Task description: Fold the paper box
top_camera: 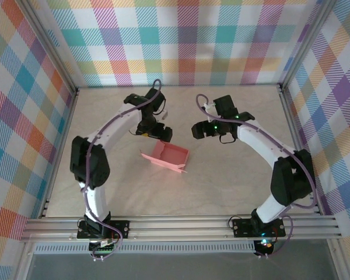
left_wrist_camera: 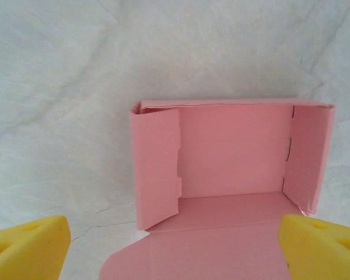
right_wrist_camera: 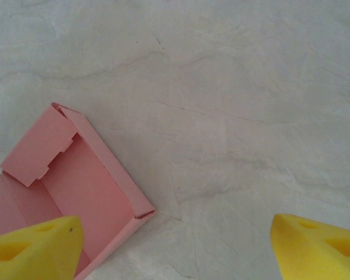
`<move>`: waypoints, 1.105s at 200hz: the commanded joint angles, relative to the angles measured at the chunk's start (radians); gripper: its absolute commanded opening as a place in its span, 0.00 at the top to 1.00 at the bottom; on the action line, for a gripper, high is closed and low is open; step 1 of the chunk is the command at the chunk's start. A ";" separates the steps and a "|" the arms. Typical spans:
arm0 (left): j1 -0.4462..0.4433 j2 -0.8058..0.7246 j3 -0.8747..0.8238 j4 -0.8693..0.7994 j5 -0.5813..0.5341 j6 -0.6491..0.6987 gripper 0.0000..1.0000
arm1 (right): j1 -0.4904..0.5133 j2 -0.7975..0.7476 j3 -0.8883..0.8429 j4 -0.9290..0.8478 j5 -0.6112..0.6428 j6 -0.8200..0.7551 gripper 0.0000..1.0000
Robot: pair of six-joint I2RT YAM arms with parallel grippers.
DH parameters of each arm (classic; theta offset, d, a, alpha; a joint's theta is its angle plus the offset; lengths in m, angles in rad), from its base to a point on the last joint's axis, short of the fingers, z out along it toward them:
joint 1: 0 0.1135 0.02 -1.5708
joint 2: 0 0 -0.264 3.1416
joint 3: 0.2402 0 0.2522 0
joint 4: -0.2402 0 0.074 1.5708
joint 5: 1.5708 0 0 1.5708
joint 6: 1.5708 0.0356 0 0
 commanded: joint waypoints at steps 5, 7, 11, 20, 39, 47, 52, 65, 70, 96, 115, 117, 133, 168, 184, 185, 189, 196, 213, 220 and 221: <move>0.043 -0.133 -0.142 0.188 -0.142 -0.105 0.07 | 0.040 0.100 0.097 -0.022 0.011 -0.044 0.17; 0.047 -0.145 -0.155 0.201 -0.149 -0.114 0.07 | 0.041 0.109 0.101 -0.022 0.016 -0.044 0.17; 0.055 -0.173 -0.183 0.225 -0.162 -0.128 0.07 | 0.050 0.124 0.107 -0.022 0.021 -0.044 0.17; 0.074 -0.233 -0.247 0.285 -0.192 -0.150 0.07 | 0.067 0.156 0.122 -0.023 0.027 -0.047 0.17; 0.118 -0.359 -0.388 0.385 -0.264 -0.178 0.00 | 0.118 0.221 0.170 -0.036 0.045 -0.053 0.18; 0.138 -0.407 -0.442 0.417 -0.283 -0.192 0.00 | 0.145 0.250 0.195 -0.051 0.064 -0.061 0.18; 0.150 -0.441 -0.476 0.438 -0.296 -0.205 0.00 | 0.161 0.269 0.209 -0.058 0.075 -0.065 0.18; 0.175 -0.523 -0.557 0.481 -0.317 -0.237 0.00 | 0.196 0.312 0.239 -0.066 0.097 -0.076 0.18; 0.181 -0.552 -0.584 0.496 -0.321 -0.247 0.00 | 0.207 0.328 0.250 -0.069 0.101 -0.079 0.19; 0.195 -0.652 -0.674 0.527 -0.342 -0.279 0.00 | 0.245 0.402 0.299 -0.073 0.110 -0.074 0.21; 0.198 -0.670 -0.691 0.519 -0.337 -0.285 0.00 | 0.249 0.454 0.330 -0.079 0.132 -0.050 0.23; 0.198 -0.670 -0.692 0.519 -0.336 -0.285 0.00 | 0.250 0.458 0.332 -0.079 0.139 -0.045 0.23; 0.198 -0.670 -0.698 0.524 -0.318 -0.289 0.00 | 0.245 0.491 0.363 -0.105 0.215 0.007 0.30; 0.198 -0.647 -0.703 0.561 -0.234 -0.290 0.00 | 0.196 0.474 0.340 -0.117 0.308 0.166 0.37; 0.198 -0.629 -0.699 0.573 -0.205 -0.292 0.00 | 0.161 0.438 0.293 -0.102 0.317 0.228 0.35; 0.198 -0.627 -0.699 0.573 -0.204 -0.293 0.00 | 0.159 0.436 0.289 -0.101 0.317 0.231 0.34; 0.198 -0.624 -0.699 0.577 -0.198 -0.292 0.00 | 0.150 0.425 0.275 -0.097 0.317 0.245 0.33; 0.198 -0.617 -0.700 0.585 -0.190 -0.297 0.00 | 0.135 0.408 0.248 -0.088 0.321 0.268 0.32; 0.197 -0.605 -0.708 0.605 -0.165 -0.305 0.00 | 0.096 0.352 0.174 -0.062 0.326 0.324 0.30; 0.196 -0.598 -0.711 0.612 -0.154 -0.311 0.00 | 0.078 0.331 0.147 -0.056 0.325 0.347 0.30; 0.196 -0.597 -0.711 0.614 -0.152 -0.311 0.00 | 0.076 0.328 0.144 -0.054 0.325 0.350 0.30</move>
